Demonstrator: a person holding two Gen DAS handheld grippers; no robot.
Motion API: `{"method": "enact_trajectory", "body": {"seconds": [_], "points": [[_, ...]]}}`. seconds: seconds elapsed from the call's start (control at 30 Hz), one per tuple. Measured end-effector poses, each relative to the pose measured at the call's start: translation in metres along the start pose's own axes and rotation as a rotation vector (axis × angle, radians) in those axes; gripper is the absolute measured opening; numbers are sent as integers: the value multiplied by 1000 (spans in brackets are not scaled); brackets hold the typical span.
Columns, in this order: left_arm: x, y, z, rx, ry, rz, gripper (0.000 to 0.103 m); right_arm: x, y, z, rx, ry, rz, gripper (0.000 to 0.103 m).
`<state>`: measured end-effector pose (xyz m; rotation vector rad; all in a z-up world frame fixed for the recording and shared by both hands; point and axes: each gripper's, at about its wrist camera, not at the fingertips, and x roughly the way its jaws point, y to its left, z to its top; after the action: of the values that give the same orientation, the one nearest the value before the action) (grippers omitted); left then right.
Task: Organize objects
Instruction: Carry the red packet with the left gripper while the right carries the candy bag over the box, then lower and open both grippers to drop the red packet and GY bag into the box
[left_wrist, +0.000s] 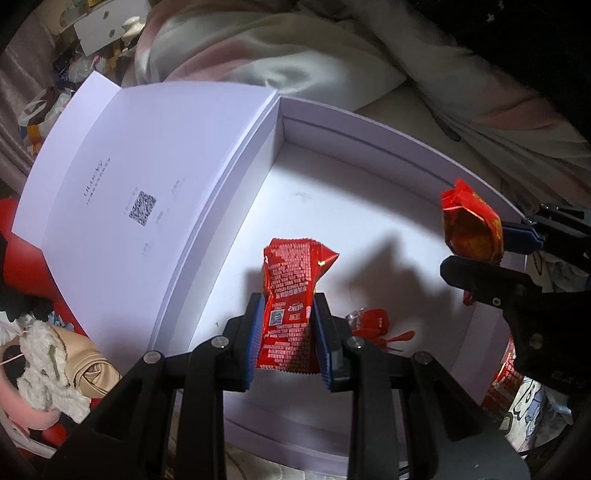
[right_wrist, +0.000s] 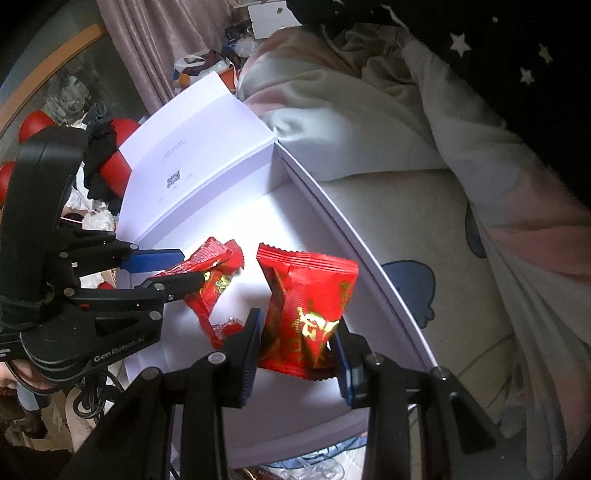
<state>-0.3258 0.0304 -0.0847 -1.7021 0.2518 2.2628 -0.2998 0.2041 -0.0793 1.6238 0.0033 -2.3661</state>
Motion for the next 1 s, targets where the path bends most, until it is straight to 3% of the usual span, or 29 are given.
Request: {"method": "enact_trajectory", "body": {"seconds": [0.17, 0.67, 0.83, 0.87, 0.93, 1.0], "points": [[7, 0, -5, -12, 18, -21, 25, 12, 5, -6, -7, 26, -17, 35], [12, -3, -17, -24, 48, 7, 25, 24, 19, -17, -10, 56, -57, 35], [-2, -3, -18, -32, 11, 31, 26, 17, 20, -17, -16, 45, -83, 36], [-4, -3, -18, -32, 5, 34, 27, 15, 20, -17, -19, 38, -87, 37], [-11, -3, -18, -38, -8, 43, 27, 10, 22, -16, -21, 30, -96, 50], [-18, -3, -17, -43, -19, 45, 28, 2, 23, -16, -19, 11, -94, 51]]}}
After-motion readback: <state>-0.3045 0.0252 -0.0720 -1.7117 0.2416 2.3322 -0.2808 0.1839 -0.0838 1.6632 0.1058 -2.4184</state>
